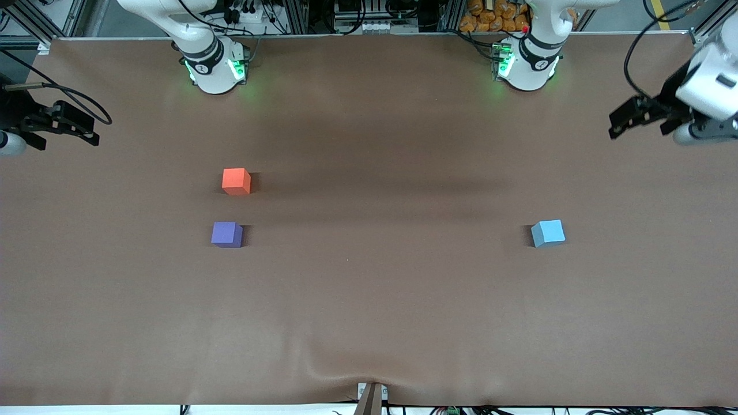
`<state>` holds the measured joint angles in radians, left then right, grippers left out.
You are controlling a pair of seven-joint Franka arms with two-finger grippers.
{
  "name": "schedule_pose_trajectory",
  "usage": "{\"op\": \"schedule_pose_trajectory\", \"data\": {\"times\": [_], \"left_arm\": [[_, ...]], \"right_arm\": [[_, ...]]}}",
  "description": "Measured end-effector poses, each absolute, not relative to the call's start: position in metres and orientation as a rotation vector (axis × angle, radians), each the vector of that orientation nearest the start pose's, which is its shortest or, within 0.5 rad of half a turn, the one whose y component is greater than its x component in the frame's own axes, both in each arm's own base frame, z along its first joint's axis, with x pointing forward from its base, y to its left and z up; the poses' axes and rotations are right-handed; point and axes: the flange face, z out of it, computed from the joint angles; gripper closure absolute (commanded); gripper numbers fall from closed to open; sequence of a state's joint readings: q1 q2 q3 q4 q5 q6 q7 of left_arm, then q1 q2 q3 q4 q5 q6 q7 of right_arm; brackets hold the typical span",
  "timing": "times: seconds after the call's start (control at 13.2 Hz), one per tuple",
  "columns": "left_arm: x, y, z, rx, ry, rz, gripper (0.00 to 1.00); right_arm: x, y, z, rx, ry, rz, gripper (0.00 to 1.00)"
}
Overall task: Place blue block between orange and purple blocks
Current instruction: 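Reach down to the light-blue cube and grasp it with the left gripper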
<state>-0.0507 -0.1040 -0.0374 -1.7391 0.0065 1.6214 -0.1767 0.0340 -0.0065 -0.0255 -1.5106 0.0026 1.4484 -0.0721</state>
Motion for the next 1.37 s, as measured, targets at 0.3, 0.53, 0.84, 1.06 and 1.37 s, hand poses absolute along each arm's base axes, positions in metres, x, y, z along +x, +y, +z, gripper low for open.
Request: {"op": "schedule_pose_trajectory", "data": {"times": [0.3,0.53,0.84,1.06,1.37], "left_arm": [[0.543,-0.036,0.499,-3.134,-0.163,-0.084,0.00],[0.542,-0.036,0.421,-3.136,-0.161,-0.078,0.00],[0.550,-0.020,0.343,-3.134,-0.205,0.001,0.00],[0.557,-0.020,0.301,-3.136,-0.207,0.025,0.00],[0.562,-0.025,0.263,-3.142,-0.195,0.032,0.00]], "right_arm": [[0.540,0.005,0.645,-3.133,-0.126,0.093,0.00],[0.539,0.005,0.645,-3.133,-0.126,0.095,0.00],[0.540,0.005,0.645,-3.133,-0.126,0.095,0.00],[0.540,0.005,0.645,-3.133,-0.126,0.095,0.00],[0.539,0.005,0.645,-3.133,-0.128,0.095,0.00]]}}
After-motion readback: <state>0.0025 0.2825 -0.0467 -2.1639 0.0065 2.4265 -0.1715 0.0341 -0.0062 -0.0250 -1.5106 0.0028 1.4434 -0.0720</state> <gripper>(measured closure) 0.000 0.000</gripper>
